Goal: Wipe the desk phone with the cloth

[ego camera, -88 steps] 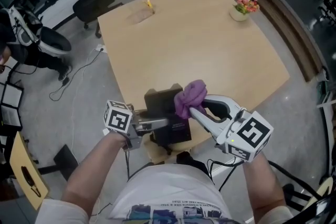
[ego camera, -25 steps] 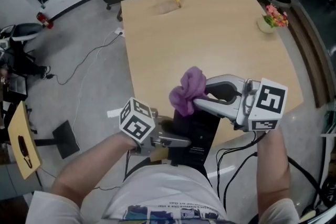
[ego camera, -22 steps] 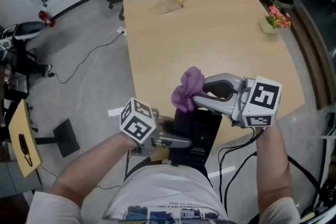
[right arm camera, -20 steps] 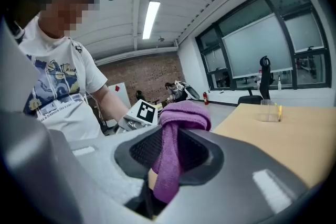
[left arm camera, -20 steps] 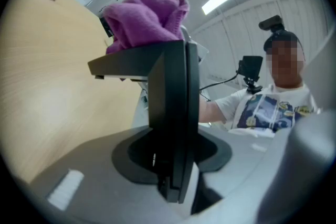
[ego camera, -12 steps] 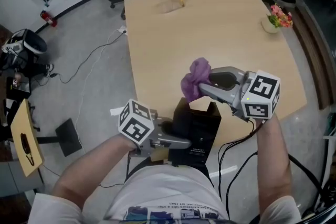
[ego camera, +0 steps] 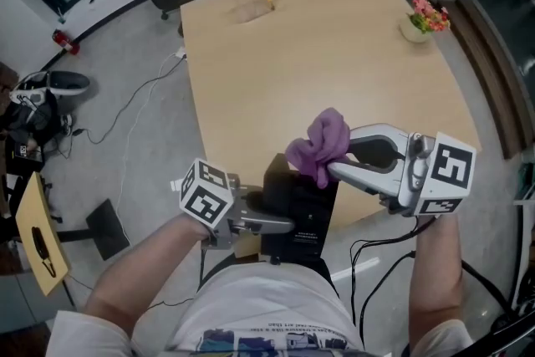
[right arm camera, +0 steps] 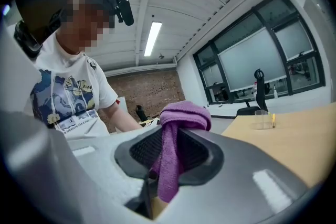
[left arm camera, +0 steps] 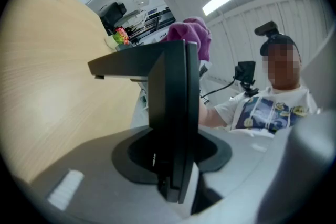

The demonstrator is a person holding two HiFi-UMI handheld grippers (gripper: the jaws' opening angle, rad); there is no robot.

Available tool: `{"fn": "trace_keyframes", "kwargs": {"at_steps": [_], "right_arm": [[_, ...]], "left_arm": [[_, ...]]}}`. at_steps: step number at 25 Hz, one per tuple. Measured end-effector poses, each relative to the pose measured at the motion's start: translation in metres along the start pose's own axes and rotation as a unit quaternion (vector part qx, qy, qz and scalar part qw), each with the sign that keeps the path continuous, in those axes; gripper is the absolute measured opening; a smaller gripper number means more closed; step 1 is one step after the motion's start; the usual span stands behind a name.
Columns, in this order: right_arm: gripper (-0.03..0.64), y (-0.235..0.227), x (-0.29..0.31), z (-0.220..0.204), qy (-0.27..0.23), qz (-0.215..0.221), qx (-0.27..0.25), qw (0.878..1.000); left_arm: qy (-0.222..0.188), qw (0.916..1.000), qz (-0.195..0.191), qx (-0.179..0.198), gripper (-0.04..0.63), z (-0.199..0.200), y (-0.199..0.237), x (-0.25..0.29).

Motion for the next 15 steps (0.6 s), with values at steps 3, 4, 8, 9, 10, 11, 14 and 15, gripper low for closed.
{"fn": "trace_keyframes", "kwargs": {"at_steps": [3,4,8,9,10,11,14,15], "right_arm": [[0.091,-0.008,-0.006,-0.018,0.014,-0.023,0.018,0.999],[0.092,-0.012,-0.008,-0.025,0.020,-0.036,0.026,0.999],[0.092,-0.032,-0.018,-0.049,0.025,-0.082,0.060,0.994],[0.092,-0.037,-0.020,-0.054,0.023,-0.096,0.069,0.993],[0.092,-0.041,-0.022,-0.059,0.020,-0.111,0.078,0.991],[0.092,-0.045,-0.025,-0.062,0.014,-0.125,0.087,0.988],[0.092,-0.049,-0.033,-0.067,-0.019,-0.159,0.115,0.980],[0.092,-0.049,-0.035,-0.067,-0.033,-0.166,0.124,0.978]], "left_arm": [[0.003,1.0000,-0.008,0.005,0.181,0.001,-0.002,0.005],[0.003,0.9999,-0.010,0.007,0.181,0.002,-0.003,0.006],[-0.002,0.9999,-0.012,0.010,0.181,0.003,-0.007,0.008],[-0.005,0.9998,-0.013,0.011,0.181,0.003,-0.007,0.007],[-0.008,0.9998,-0.013,0.012,0.181,0.003,-0.007,0.006],[-0.011,0.9998,-0.013,0.012,0.181,0.004,-0.007,0.005],[-0.034,0.9993,-0.013,0.007,0.181,0.006,-0.007,-0.003],[-0.047,0.9987,-0.018,0.006,0.179,0.007,-0.006,-0.006]]}}
Point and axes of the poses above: the fingertips, and each gripper's own axes: x forward along the fingers, y to its left, z out of its top, the point moved 9 cm from there along -x, backward along the fingers, and after that the axes turned 8 degrees about x, right-handed, at the moved point
